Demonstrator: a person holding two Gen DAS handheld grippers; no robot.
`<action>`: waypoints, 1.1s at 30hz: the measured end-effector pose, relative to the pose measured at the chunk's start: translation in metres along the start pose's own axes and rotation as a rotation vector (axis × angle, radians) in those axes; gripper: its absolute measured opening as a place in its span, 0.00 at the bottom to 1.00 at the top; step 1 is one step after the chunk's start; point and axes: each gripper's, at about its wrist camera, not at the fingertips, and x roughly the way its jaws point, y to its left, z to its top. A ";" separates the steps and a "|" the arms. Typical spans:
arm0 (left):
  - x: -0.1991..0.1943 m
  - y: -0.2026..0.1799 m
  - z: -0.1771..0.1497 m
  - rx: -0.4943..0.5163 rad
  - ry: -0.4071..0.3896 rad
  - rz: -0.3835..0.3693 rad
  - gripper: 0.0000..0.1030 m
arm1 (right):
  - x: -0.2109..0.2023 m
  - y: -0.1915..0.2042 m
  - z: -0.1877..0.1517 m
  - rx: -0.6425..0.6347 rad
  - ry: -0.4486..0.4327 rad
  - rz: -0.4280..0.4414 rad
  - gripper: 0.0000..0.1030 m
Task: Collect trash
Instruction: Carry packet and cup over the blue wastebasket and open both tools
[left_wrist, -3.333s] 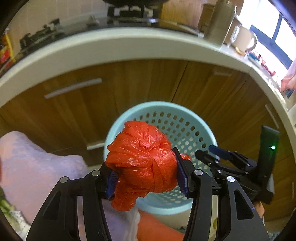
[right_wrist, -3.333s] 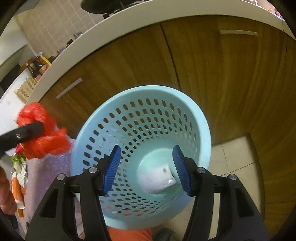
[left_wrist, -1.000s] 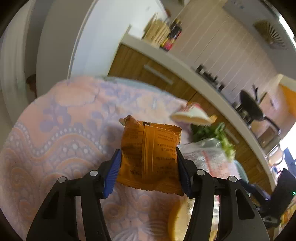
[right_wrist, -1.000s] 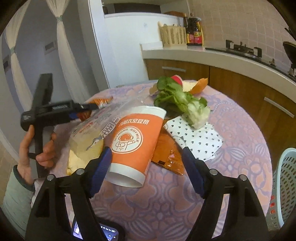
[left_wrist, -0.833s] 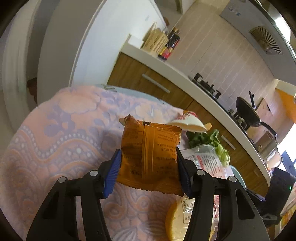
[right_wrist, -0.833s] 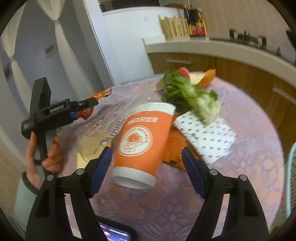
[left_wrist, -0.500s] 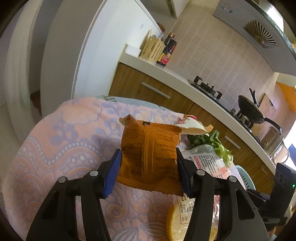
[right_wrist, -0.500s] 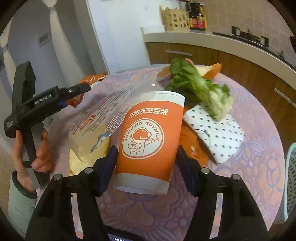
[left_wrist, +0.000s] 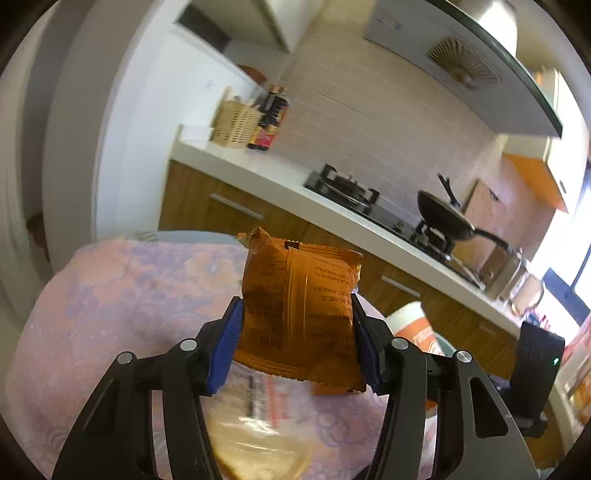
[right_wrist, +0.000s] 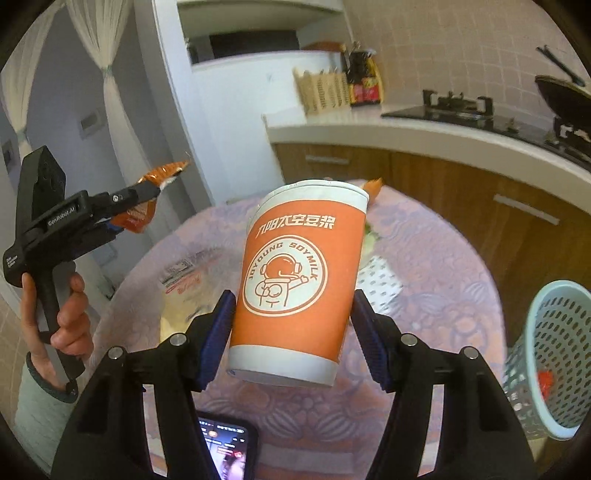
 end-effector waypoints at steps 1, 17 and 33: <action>0.002 -0.011 0.001 0.023 0.005 0.003 0.52 | -0.007 -0.004 0.002 0.006 -0.017 -0.005 0.58; 0.091 -0.172 0.001 0.217 0.163 -0.124 0.52 | -0.101 -0.153 -0.017 0.259 -0.170 -0.228 0.58; 0.272 -0.327 -0.078 0.375 0.528 -0.187 0.52 | -0.121 -0.324 -0.081 0.618 -0.067 -0.533 0.59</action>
